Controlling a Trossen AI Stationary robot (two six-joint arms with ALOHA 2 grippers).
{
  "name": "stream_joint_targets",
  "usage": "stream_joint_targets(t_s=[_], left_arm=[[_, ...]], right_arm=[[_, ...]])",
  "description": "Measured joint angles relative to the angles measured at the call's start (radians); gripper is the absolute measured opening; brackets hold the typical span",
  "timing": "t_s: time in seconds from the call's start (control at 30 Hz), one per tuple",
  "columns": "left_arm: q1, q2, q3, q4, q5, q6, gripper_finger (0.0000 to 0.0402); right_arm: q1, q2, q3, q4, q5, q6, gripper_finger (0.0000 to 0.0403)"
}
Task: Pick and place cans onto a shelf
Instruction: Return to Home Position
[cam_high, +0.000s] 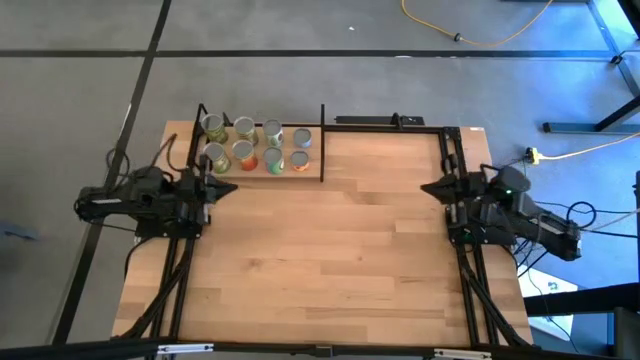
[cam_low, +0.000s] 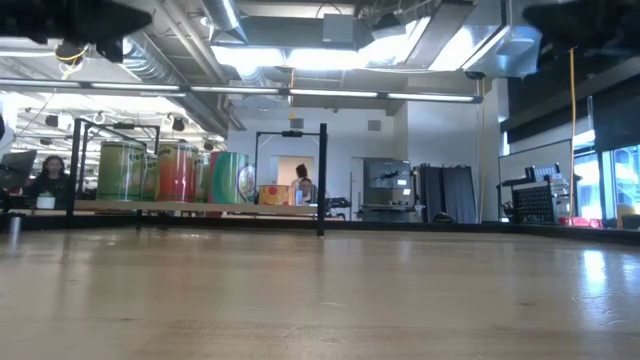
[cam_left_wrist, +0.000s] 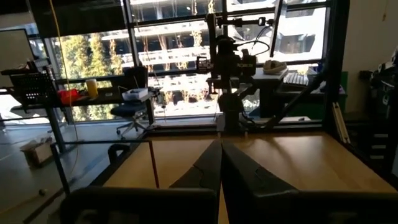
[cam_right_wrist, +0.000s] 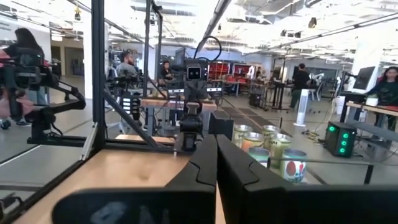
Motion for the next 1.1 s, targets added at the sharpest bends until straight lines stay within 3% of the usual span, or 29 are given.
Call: stream_joint_targets(t_s=[0.37, 0.8, 1.1], left_arm=[[0.000, -0.001, -0.141, 0.020, 0.012, -0.036, 0.0000], [0.000, -0.001, -0.244, 0.143, 0.042, 0.082, 0.0000], [0.000, -0.002, -0.310, 0.208, 0.049, 0.074, 0.0000]], right_arm=[[0.000, 0.000, -0.271, 0.273, -0.005, -0.001, 0.0002], [0.000, 0.000, -0.275, 0.226, -0.051, -0.081, 0.0002], [0.000, 0.000, -0.275, 0.160, -0.050, -0.082, 0.0002]])
